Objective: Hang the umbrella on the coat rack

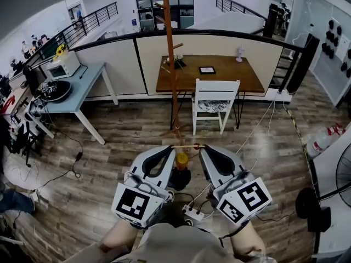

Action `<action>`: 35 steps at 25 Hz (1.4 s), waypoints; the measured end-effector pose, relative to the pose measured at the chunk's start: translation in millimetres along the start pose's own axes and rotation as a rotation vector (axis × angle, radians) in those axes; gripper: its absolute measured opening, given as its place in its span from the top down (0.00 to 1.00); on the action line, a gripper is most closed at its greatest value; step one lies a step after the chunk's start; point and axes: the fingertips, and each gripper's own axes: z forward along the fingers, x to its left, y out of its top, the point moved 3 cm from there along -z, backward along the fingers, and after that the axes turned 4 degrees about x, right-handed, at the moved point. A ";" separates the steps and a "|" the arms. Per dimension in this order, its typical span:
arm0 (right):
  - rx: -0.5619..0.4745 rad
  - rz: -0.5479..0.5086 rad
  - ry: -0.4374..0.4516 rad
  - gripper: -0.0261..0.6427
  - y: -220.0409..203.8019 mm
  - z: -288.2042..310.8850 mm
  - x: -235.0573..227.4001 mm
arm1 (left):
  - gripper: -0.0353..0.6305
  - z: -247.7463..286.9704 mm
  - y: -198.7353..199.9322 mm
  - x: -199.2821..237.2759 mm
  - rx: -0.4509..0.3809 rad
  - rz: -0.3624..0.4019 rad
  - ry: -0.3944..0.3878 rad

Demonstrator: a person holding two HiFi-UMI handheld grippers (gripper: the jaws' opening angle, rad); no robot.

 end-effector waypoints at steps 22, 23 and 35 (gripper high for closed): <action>-0.009 -0.008 -0.066 0.96 24.3 132.7 -130.4 | 0.95 159.4 -2.2 103.7 -0.022 -0.020 -0.103; -0.006 -0.009 -0.068 0.96 26.6 144.8 -136.4 | 0.95 168.6 -0.7 114.5 -0.025 -0.021 -0.107; -0.035 -0.043 -0.070 0.96 56.1 286.7 -208.6 | 0.95 274.5 12.3 242.6 -0.070 -0.037 -0.189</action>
